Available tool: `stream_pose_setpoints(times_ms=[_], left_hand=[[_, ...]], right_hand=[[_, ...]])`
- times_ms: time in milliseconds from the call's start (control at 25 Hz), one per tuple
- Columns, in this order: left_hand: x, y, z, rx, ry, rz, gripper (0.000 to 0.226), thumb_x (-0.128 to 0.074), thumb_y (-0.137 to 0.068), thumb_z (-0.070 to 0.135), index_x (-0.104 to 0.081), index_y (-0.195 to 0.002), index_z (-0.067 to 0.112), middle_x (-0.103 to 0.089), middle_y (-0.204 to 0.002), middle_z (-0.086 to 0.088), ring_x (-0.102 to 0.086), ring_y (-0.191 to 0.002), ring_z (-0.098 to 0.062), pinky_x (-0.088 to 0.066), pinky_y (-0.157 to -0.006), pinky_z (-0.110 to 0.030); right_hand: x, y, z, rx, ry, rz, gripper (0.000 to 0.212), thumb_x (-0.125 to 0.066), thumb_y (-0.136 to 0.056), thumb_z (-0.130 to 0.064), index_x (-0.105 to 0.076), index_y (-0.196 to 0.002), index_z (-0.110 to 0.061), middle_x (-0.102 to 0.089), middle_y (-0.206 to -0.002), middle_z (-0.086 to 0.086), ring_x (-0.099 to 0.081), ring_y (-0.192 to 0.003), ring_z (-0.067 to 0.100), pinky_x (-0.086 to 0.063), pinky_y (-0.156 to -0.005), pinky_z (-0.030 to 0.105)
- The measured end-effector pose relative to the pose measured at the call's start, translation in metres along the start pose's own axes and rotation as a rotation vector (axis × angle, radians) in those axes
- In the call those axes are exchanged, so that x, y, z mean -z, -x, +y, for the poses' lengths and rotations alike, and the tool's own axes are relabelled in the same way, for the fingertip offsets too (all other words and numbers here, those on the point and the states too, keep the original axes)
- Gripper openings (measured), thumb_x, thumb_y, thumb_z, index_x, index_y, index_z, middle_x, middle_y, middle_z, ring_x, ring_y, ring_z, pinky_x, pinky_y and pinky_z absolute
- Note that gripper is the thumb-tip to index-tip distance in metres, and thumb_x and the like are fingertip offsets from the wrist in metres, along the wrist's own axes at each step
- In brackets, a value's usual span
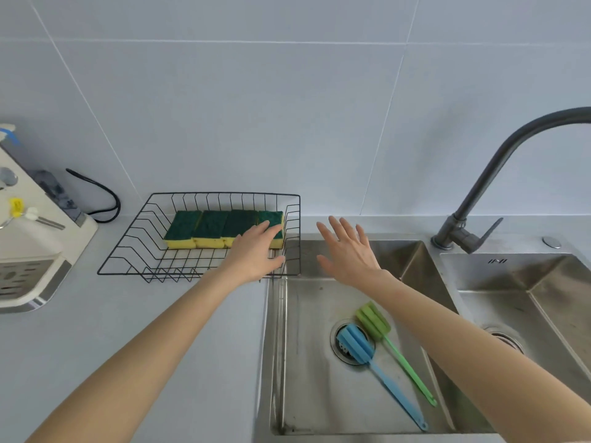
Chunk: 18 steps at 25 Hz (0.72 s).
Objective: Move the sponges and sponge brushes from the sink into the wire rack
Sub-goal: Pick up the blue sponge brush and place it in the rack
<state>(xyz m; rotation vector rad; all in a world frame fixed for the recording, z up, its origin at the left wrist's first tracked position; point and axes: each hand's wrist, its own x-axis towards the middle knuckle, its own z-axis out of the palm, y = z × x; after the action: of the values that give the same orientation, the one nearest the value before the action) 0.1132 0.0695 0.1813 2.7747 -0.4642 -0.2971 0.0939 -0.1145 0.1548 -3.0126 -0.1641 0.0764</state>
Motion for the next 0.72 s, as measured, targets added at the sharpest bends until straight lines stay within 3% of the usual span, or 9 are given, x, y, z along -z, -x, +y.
stream_pose_setpoints(times_ms=[120, 400, 720], left_hand=[[-0.02, 0.005, 0.026, -0.023, 0.015, -0.03, 0.067, -0.052, -0.089, 0.031, -0.019, -0.145, 0.018, -0.016, -0.157, -0.008, -0.019, -0.144, -0.024, -0.022, -0.117, -0.04], [-0.061, -0.003, 0.08, -0.041, 0.023, -0.082, 0.067, -0.051, -0.089, 0.032, -0.018, -0.146, 0.019, -0.014, -0.157, -0.008, -0.016, -0.145, -0.025, -0.019, -0.118, -0.044], [-0.117, -0.013, 0.111, -0.019, 0.066, -0.21, 0.066, -0.051, -0.089, 0.03, -0.02, -0.145, 0.018, -0.017, -0.156, -0.008, -0.019, -0.144, -0.024, -0.019, -0.119, -0.043]], right_hand=[[-0.006, 0.018, 0.021, -0.008, 0.01, -0.028, 0.065, -0.041, -0.096, -0.036, -0.009, -0.15, -0.02, -0.005, -0.16, 0.009, -0.002, -0.148, 0.026, -0.003, -0.119, 0.045], [-0.024, 0.051, 0.077, -0.039, -0.02, -0.133, 0.066, -0.042, -0.094, -0.029, -0.009, -0.15, -0.02, -0.006, -0.16, 0.008, -0.002, -0.148, 0.025, -0.001, -0.12, 0.043], [-0.068, 0.074, 0.12, -0.067, -0.098, -0.295, 0.059, -0.041, -0.096, -0.03, -0.018, -0.148, -0.016, -0.022, -0.156, 0.01, -0.018, -0.144, 0.026, -0.016, -0.118, 0.039]])
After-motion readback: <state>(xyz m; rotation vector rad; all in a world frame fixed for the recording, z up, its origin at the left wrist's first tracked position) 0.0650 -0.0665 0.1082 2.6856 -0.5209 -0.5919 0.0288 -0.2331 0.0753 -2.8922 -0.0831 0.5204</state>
